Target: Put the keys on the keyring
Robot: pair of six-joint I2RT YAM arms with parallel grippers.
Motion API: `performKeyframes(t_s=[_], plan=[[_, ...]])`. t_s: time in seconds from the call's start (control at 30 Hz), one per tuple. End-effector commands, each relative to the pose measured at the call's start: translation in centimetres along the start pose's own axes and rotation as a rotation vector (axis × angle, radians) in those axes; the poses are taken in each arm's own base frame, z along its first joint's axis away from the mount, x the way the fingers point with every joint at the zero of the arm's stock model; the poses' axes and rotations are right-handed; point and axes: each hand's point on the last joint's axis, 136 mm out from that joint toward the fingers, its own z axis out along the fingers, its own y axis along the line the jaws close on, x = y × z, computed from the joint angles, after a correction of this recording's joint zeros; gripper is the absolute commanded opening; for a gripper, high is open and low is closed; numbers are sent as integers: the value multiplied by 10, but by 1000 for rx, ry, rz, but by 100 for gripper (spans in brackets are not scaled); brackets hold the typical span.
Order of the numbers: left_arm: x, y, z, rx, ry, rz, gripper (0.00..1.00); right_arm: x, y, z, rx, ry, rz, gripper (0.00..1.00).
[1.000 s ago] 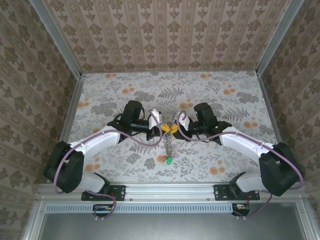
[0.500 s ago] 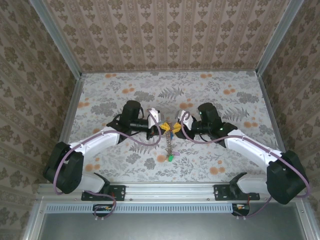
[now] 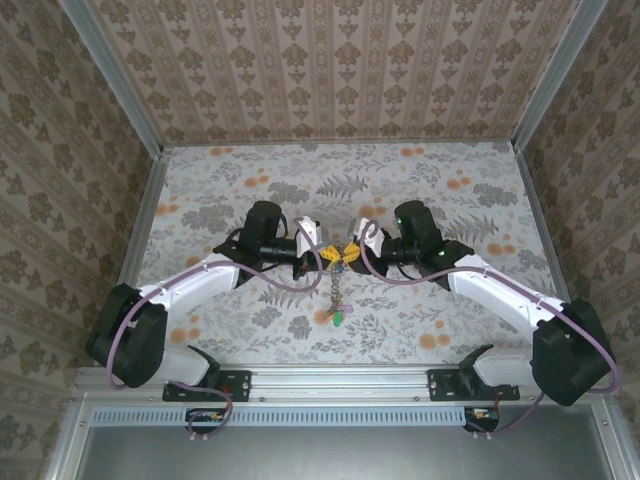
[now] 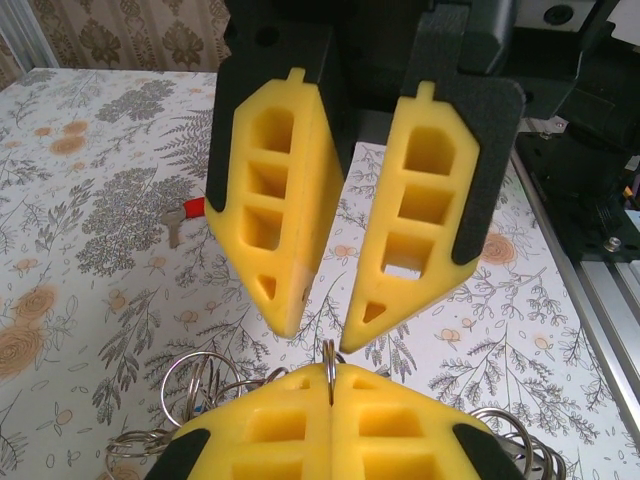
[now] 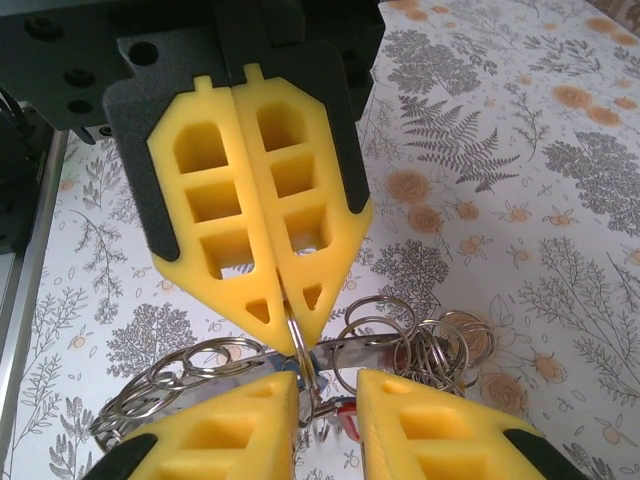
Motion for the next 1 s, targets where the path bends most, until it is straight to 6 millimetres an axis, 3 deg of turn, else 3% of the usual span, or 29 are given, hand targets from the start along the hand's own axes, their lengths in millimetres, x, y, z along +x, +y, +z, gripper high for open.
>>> performKeyframes(t_s=[0.0,0.27,0.33,0.47,0.6,0.77,0.97], plan=[[-23,-6,-6,28,-51,65,0,-17,-3,2,-24,-45,-29,23],[-24,-7,-7,32,-53,66,0,-14,-2,9,-58,-40,-24,17],[-24,-7,-7,33,-53,66,0,-14,-2,10,-62,-39,-22,7],[-22,-5,-8,18,-31,66,0,-14,-3,8,-54,-19,-25,1],[-10,-3,-9,7,57,64,17,-8,-3,4,-36,61,-52,0],[-2,-3,-10,6,132,71,22,-5,-1,-1,-33,141,-68,0],[-8,-1,-7,3,124,81,25,-10,1,-2,-37,162,-85,0]])
